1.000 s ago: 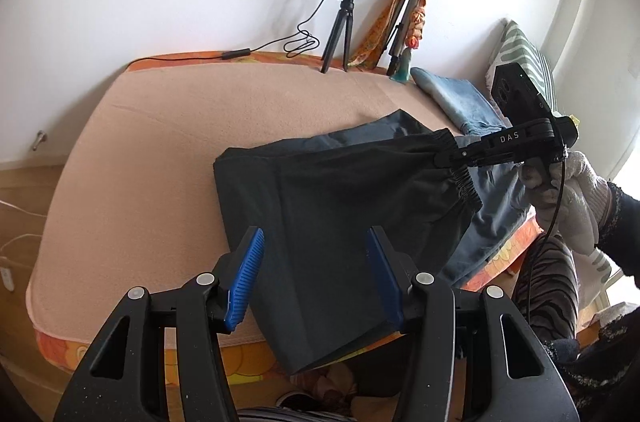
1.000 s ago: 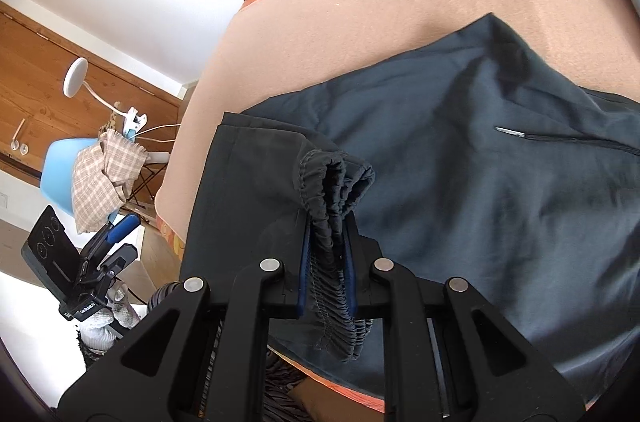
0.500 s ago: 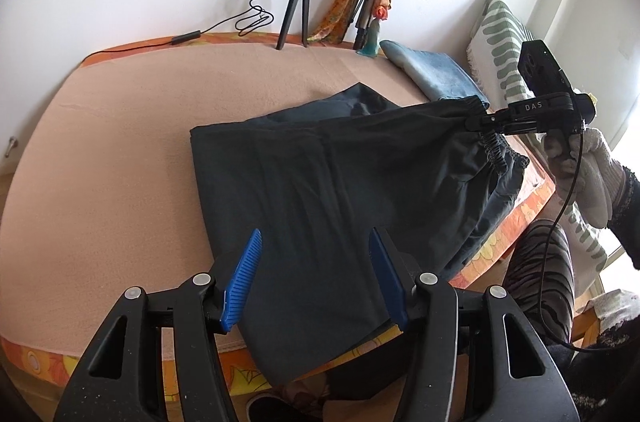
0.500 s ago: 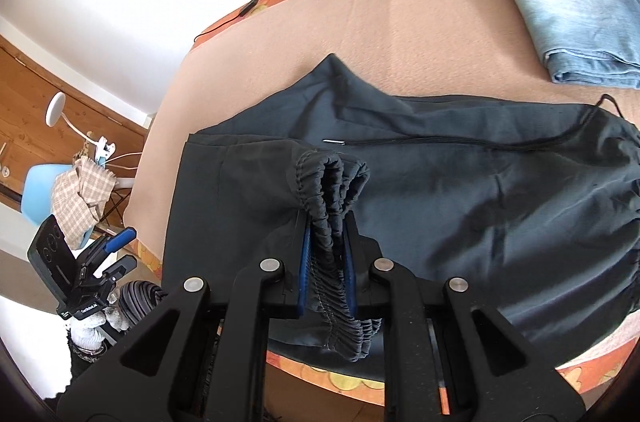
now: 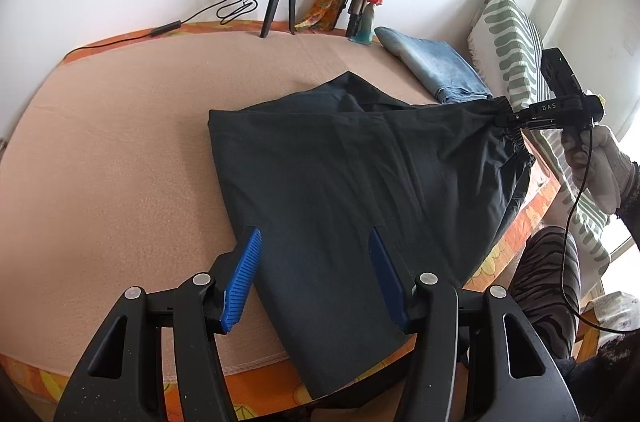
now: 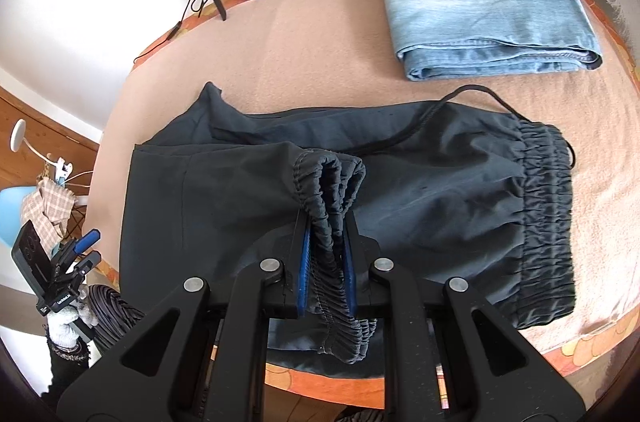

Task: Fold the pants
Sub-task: 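Carry the cuffs with the right tool over onto the waistband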

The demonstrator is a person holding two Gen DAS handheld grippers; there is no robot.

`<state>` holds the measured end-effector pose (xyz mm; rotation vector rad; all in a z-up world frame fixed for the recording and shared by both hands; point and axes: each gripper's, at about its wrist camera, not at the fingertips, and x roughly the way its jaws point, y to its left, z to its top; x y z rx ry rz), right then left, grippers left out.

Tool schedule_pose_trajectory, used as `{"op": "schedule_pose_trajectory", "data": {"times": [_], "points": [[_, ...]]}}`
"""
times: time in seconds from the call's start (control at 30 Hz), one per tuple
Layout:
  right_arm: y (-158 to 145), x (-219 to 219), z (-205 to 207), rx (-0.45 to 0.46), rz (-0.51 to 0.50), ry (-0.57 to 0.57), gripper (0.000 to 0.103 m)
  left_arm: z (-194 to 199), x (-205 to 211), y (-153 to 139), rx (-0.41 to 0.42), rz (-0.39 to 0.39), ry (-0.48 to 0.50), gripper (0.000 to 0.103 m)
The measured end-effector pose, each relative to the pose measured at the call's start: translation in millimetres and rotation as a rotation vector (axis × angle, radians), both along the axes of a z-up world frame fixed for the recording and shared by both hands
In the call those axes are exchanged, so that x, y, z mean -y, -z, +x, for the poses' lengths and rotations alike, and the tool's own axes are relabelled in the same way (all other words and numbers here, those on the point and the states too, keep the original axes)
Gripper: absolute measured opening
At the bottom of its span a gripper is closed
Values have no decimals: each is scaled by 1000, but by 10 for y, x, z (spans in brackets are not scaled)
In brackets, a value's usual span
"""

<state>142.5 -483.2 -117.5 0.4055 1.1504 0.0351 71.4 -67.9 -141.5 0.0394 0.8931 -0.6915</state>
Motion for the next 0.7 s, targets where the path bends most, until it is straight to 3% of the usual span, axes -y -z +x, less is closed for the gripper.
{"op": "schedule_pose_trajectory", "data": {"times": [0.43,0.53,0.7], "points": [[118,722,-69,-61,-99,93,15,16,254,178,-67,-5,-3,62],[201,820,-59,-59,-95,106,15,32,280,225,-100,-26,-14,62],[356,831,6,-63,-116,101,15,-8,368,326,-119,4,-6,62]]}}
